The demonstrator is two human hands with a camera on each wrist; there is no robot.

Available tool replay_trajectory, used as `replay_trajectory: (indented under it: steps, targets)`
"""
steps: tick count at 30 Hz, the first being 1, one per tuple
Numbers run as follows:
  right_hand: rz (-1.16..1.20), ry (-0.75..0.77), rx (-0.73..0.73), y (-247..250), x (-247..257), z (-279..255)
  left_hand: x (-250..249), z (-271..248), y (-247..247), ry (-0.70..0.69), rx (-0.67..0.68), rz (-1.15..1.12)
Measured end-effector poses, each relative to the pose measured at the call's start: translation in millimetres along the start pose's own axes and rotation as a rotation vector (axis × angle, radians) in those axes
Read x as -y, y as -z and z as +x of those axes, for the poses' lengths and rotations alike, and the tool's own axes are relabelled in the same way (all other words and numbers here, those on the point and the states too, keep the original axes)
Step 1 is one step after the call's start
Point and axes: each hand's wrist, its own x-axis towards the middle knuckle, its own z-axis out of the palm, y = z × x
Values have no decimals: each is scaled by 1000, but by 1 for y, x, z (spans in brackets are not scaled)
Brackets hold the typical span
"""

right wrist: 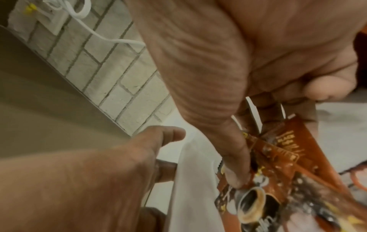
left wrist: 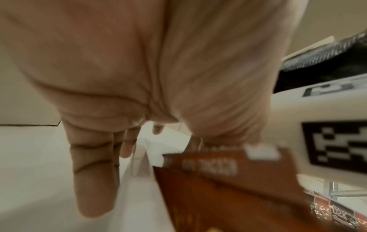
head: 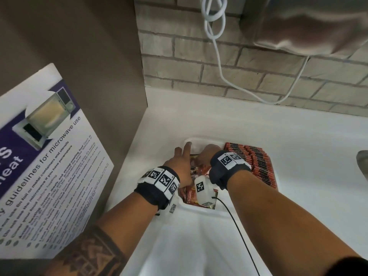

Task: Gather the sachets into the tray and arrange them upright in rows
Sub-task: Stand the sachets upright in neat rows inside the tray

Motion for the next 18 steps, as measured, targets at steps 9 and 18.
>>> replay_trajectory:
  steps: [9, 18]
  targets:
    - [189, -92, -104, 4, 2, 6, 1, -1, 4, 9, 10, -17]
    - [377, -72, -479, 31, -10, -18, 0, 1, 3, -3, -34, -20]
